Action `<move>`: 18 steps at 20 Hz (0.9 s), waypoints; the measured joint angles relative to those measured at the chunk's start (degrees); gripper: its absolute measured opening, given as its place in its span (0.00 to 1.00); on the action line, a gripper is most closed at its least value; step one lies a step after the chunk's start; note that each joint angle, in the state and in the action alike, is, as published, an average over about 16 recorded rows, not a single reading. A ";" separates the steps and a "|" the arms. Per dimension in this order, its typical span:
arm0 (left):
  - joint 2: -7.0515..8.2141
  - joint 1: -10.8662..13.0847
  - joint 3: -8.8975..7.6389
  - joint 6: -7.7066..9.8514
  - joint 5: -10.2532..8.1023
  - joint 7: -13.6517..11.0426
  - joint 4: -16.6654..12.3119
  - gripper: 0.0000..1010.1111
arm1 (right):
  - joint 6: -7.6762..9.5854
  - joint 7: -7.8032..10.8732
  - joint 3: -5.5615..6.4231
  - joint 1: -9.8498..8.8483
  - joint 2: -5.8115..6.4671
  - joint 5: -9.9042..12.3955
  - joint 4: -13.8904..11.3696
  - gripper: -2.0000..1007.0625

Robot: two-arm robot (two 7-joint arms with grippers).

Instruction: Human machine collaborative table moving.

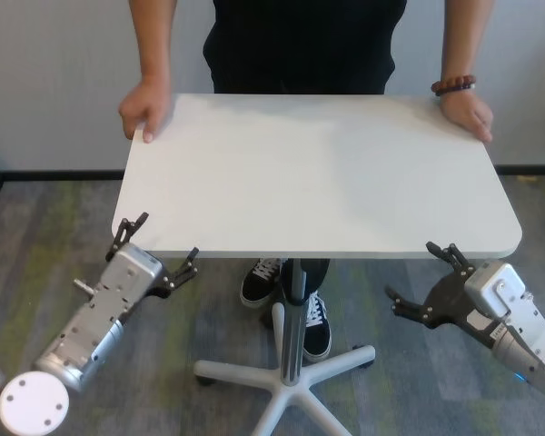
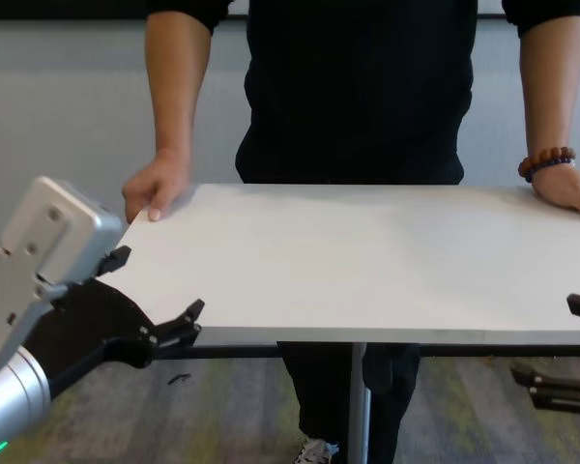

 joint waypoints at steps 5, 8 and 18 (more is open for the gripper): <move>-0.50 0.83 -1.05 -0.10 -2.39 -1.43 -1.20 0.99 | -0.39 0.68 0.00 0.17 -0.19 1.92 0.09 0.99; -0.64 1.03 -1.30 -0.26 -2.86 -1.65 -1.45 0.99 | -0.40 0.59 -0.07 0.15 -0.17 2.07 -0.12 0.99; -0.64 0.85 -1.12 0.10 -2.49 -1.79 -1.20 0.99 | -0.31 0.85 -0.21 0.24 -0.13 1.73 -0.04 0.99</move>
